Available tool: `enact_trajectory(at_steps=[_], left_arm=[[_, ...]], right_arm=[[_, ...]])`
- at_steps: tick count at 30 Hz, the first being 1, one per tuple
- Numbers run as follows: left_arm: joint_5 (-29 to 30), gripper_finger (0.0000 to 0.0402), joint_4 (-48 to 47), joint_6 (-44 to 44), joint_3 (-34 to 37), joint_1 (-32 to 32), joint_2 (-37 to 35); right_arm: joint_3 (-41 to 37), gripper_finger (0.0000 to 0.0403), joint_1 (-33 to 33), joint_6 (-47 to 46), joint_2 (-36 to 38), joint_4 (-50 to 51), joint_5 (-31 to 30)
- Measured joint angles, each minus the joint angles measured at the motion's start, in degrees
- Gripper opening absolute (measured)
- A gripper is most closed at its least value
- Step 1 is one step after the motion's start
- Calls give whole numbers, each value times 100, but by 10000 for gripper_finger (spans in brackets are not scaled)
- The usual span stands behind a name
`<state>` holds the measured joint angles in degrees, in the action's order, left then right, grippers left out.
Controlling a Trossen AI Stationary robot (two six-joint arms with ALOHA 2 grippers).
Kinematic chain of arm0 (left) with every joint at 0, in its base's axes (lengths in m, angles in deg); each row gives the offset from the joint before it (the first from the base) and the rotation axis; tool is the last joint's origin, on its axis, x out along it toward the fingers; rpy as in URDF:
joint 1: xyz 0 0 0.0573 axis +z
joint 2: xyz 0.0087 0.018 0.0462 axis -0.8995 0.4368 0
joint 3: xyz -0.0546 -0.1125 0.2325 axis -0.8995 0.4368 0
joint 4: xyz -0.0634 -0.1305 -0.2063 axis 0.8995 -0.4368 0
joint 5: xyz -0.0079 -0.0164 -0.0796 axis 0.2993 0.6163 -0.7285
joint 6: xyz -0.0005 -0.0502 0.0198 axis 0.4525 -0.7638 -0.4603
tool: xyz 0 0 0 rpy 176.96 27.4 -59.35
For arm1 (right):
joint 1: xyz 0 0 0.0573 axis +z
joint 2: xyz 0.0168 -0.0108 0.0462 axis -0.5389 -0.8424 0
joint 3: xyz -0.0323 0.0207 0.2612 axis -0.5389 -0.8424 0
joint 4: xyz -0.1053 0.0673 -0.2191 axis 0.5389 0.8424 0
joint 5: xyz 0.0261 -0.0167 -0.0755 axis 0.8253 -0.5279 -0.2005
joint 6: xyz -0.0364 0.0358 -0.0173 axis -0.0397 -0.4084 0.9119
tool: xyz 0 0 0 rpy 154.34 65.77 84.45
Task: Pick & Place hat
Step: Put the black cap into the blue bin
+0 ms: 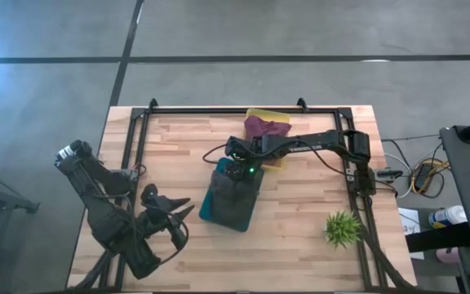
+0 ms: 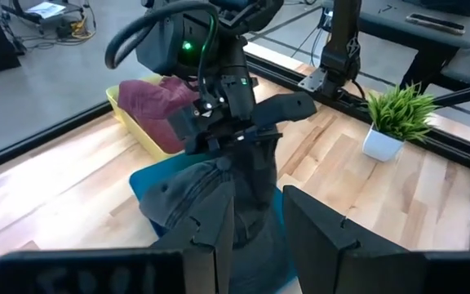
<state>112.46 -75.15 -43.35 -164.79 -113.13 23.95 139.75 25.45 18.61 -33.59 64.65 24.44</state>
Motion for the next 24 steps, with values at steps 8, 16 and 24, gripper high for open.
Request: enact_trajectory(at_steps=[8,16,24], left_arm=[[4,101,-6,-89,267,32,-33],[-27,101,-6,-234,358,98,-48],[-59,101,-4,-235,358,117,-79]], right_arm=[[-9,138,-11,116,451,218,-928],[-5,150,75,372,1165,752,-2816],[-400,146,509,597,1583,2356,-3698]])
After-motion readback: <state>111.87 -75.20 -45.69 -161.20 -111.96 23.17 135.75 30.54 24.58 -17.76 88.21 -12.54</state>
